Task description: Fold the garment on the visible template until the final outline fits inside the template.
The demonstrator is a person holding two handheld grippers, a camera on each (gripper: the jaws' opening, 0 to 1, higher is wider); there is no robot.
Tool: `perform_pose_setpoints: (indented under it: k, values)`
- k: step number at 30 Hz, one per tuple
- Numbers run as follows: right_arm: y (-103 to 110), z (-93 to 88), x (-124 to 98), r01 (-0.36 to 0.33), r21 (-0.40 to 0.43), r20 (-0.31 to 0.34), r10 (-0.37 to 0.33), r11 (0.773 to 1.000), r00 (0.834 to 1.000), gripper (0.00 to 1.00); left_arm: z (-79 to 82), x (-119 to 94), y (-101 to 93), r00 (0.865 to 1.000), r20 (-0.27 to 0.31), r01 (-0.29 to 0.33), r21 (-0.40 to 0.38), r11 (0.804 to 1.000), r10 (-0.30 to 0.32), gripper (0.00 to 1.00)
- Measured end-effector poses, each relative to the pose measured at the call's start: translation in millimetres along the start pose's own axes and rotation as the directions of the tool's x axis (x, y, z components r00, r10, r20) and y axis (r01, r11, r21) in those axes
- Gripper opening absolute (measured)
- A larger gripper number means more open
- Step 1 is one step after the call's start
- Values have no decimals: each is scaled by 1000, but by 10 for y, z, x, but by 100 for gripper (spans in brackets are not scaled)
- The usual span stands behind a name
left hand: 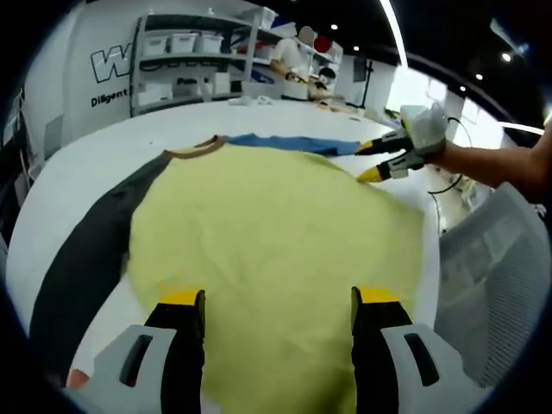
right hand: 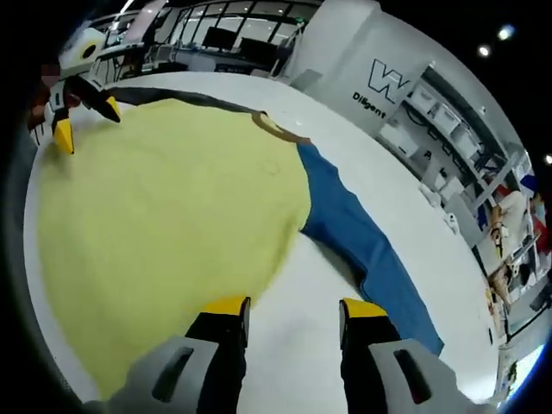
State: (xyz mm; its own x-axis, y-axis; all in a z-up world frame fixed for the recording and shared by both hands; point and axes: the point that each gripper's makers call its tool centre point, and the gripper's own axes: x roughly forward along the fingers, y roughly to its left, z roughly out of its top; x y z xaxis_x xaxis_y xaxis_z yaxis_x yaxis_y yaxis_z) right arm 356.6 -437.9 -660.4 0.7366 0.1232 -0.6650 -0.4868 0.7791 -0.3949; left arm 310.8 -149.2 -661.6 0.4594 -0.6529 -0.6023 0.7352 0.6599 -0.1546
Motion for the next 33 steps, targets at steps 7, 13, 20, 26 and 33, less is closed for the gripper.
perform_pose_setpoints:
  k: [7, 13, 20, 26, 33]
  values:
    - [-52, 421, -138, -4, 99, 160, -11, 995, 987, 49, 176, -31, 50, 997, 68, -24, -10, 1000, 24, 64]
    - [-71, 657, -239, -7, 117, 228, -20, 993, 973, 50, 262, -77, 92, 993, 106, -40, -19, 999, 42, 64]
    - [-107, 786, -296, -29, 182, 300, -27, 983, 954, 49, 458, -147, 162, 976, 200, -74, -51, 996, 83, 69]
    - [14, 792, -299, -81, 228, 330, 1, 970, 944, 46, 665, -243, 185, 951, 281, -118, -56, 991, 129, 80]
    - [53, 836, -317, -98, 264, 360, -3, 960, 933, 50, 858, -417, 227, 926, 336, -158, -75, 985, 174, 84]
